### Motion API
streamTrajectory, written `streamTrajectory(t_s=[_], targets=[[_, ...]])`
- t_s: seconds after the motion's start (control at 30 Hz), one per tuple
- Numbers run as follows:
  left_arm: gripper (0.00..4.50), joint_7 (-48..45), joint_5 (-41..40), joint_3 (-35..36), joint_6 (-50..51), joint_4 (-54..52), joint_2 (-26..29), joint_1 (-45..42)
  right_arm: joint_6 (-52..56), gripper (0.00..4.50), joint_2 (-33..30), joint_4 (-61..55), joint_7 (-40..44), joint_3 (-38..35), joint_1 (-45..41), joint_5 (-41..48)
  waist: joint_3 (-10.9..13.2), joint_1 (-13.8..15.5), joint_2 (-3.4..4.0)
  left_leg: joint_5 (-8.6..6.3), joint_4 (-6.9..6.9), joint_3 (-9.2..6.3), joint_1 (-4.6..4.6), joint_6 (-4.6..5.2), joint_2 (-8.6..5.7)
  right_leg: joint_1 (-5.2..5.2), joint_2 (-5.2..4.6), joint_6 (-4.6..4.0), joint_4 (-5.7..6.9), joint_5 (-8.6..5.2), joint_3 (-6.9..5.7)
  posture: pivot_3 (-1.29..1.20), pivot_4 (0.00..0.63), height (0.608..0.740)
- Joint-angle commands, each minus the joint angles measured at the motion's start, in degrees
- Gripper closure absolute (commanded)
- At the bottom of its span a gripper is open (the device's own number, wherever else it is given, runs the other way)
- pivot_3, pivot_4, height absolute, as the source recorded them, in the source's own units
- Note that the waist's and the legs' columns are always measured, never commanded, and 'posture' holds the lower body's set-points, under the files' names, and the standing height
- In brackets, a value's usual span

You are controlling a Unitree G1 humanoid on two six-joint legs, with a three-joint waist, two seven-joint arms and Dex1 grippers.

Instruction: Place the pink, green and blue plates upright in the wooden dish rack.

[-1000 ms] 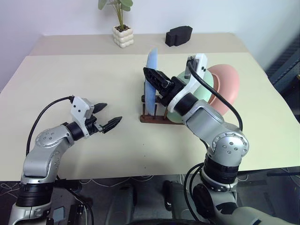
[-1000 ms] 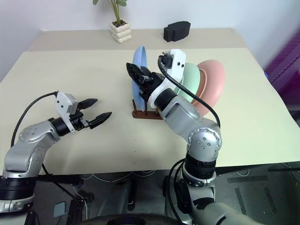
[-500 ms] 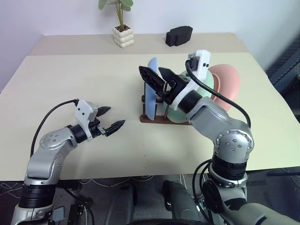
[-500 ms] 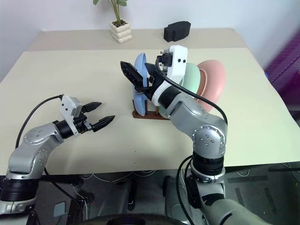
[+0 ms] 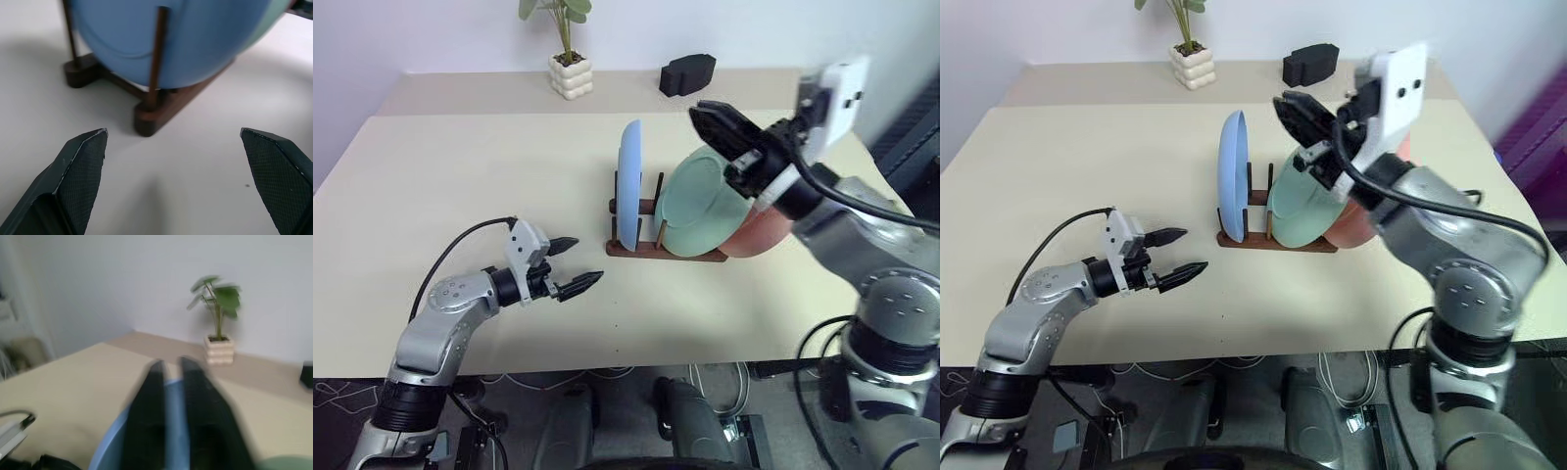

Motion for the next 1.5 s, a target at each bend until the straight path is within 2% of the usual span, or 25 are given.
streamTrajectory(t_s=[0.03, 0.1, 0.17, 0.27, 0.37, 0.77, 1.13, 1.2, 1.27, 1.5], targets=[[0.00, -3.26, -0.01, -1.79, -0.80, -0.59, 0.85, -1.22, 1.99, 4.48, -12.00, -6.09, 9.67, -9.53, 8.20, 3.27, 0.00, 0.39, 0.00, -0.01, 0.00, 0.00, -0.02, 0.02, 0.00, 0.01, -0.01, 0.01, -0.02, -0.01, -0.01, 0.00, 0.150, 0.739], [0.00, -5.31, -0.38, -3.27, -0.66, -0.32, 0.95, -1.70, 3.76, 4.48, -19.05, -8.64, 15.62, -14.41, 17.15, 3.41, 0.00, 0.59, 0.00, -0.04, 0.03, 0.00, -0.03, 0.07, -0.02, 0.07, -0.05, 0.07, -0.07, -0.07, 0.00, 0.00, 0.150, 0.739], [0.00, -6.91, -0.31, -4.96, -0.76, -0.40, 0.89, -2.06, 4.65, 4.48, -23.18, -10.96, 18.90, -17.28, 24.81, 2.44, 0.00, 0.83, 0.00, -0.08, 0.08, 0.08, -0.03, 0.13, -0.03, 0.12, -0.09, 0.06, -0.16, -0.08, 0.04, 0.00, 0.150, 0.739], [0.00, -7.91, 0.43, -6.81, -1.42, 0.12, 0.14, -2.92, 4.54, 4.48, -25.49, -13.15, 19.41, -17.87, 31.57, 0.45, -0.03, 0.63, 0.04, -0.09, 0.14, 0.20, 0.04, 0.15, 0.00, 0.16, -0.07, 0.07, -0.18, -0.09, 0.12, 0.00, 0.150, 0.739], [0.00, -7.87, 0.87, -7.91, -1.67, 0.11, -0.76, -3.65, 3.90, 4.48, -25.48, -13.94, 18.04, -16.13, 33.86, -1.83, -0.03, 0.69, 0.04, -0.09, 0.24, 0.17, 0.03, 0.15, 0.04, 0.17, -0.03, 0.16, -0.18, -0.15, 0.10, 0.00, 0.150, 0.739], [0.00, -7.83, 0.98, -8.26, -1.32, -0.45, -1.74, -3.86, 3.34, 4.48, -25.60, -13.68, 17.44, -11.85, 35.75, -9.01, -0.03, 1.49, 0.04, -0.09, 0.26, 0.18, -0.03, 0.15, 0.01, 0.18, -0.05, 0.11, -0.30, -0.11, 0.11, 0.00, 0.150, 0.739], [0.00, -7.82, 0.96, -8.27, -1.33, -0.44, -1.73, -3.87, 3.37, 4.48, -24.89, -13.80, 18.46, -11.58, 35.66, -10.59, -0.04, 1.50, 0.04, -0.09, 0.26, 0.17, -0.04, 0.15, 0.00, 0.20, -0.04, -0.01, -0.33, -0.03, 0.10, 0.00, 0.150, 0.739], [0.00, -5.47, 0.21, -6.32, -0.80, -3.43, -1.88, -2.63, -1.40, 4.48, -25.44, -6.49, 17.56, -2.09, 31.65, -20.10, -0.05, 1.32, 0.01, -0.09, 0.26, 0.17, -0.03, 0.15, 0.00, 0.23, -0.03, -0.01, -0.33, -0.02, 0.10, 0.00, 0.150, 0.739], [0.00, -4.47, -0.08, -5.55, -0.74, -4.47, -1.93, -2.12, -3.91, 4.48, -25.40, -2.97, 17.54, 2.63, 29.59, -25.18, -0.05, 1.09, 0.02, -0.09, 0.28, 0.20, 0.02, 0.15, 0.02, 0.27, -0.01, 0.02, -0.44, -0.03, 0.10, 0.00, 0.150, 0.739], [0.00, -4.98, 0.38, -5.82, -1.78, -3.34, -2.16, -1.93, -5.18, 4.48, -23.99, -2.03, 19.29, 3.60, 29.53, -29.39, -0.08, 1.50, 0.11, -0.11, 0.20, 0.16, -0.05, 0.19, -0.03, 0.29, -0.02, -0.04, -0.56, 0.03, 0.08, 0.00, 0.150, 0.739]])
